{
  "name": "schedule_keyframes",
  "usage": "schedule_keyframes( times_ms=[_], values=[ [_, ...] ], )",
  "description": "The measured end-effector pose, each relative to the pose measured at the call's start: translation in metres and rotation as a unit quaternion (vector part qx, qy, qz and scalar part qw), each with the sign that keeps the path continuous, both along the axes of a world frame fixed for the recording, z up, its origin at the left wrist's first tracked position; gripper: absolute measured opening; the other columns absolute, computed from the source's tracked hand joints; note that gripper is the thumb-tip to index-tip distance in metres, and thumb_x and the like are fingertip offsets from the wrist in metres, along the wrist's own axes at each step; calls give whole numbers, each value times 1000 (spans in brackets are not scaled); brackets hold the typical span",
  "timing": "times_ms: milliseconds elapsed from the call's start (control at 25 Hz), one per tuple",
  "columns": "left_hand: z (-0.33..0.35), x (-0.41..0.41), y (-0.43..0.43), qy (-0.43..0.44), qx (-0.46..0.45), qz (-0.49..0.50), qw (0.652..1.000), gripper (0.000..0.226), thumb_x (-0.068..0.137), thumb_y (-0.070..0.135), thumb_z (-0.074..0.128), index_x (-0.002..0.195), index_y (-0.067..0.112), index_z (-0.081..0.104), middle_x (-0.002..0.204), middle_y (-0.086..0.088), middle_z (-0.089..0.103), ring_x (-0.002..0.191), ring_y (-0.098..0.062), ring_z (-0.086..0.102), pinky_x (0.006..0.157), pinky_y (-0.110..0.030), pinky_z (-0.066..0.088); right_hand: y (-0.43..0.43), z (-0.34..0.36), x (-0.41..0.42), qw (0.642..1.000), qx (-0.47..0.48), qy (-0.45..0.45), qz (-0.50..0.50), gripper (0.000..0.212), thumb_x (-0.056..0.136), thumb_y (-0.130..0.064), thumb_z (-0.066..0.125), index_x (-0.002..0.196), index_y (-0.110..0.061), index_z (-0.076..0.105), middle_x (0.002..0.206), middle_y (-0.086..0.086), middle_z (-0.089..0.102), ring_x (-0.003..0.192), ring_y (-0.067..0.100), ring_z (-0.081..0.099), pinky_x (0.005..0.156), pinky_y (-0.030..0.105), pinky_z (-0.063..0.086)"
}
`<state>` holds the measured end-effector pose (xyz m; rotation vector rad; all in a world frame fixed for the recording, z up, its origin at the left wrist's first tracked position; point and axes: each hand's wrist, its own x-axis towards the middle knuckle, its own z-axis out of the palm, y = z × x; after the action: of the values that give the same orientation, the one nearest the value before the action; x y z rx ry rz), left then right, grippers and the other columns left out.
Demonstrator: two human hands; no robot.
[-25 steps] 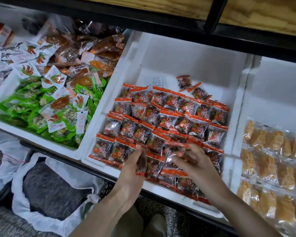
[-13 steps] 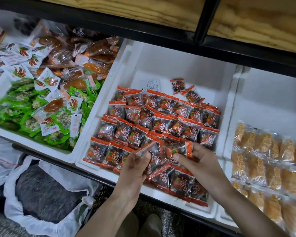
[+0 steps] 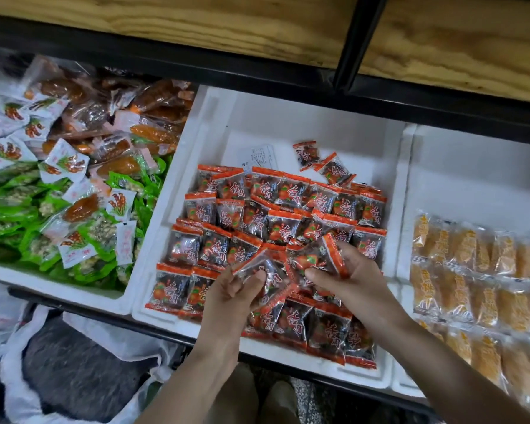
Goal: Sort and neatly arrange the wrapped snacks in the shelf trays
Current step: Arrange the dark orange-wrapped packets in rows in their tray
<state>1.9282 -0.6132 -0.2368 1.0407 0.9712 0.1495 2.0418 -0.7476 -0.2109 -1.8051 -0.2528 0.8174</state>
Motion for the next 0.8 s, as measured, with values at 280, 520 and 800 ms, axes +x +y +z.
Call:
schedule_keyframes(
  times_ms=[280,520,800],
  values=[
    [3,11,21,8,166,-121,979,14,87,11,65,95,22,62,87,2,70,79,1,65,66,-11,45,-36,-8,12,992,-71,-103,-12,23,81,-27,67,98,-30,53,68,-18,68,62,-5,64,54,9,45],
    [-4,11,-1,17,232,-374,898,18,87,13,65,100,21,55,92,4,68,80,-3,66,76,-23,54,-97,-35,-11,974,-191,-99,77,38,88,-11,61,100,-44,46,95,-13,68,77,-10,62,62,6,45],
    [-3,19,-19,12,258,-364,895,21,85,17,69,97,27,55,85,10,66,70,6,60,60,-7,44,-103,-57,-45,903,-302,-282,118,55,97,-25,45,146,-31,21,145,-7,18,123,10,42,97,25,41]
  ],
)
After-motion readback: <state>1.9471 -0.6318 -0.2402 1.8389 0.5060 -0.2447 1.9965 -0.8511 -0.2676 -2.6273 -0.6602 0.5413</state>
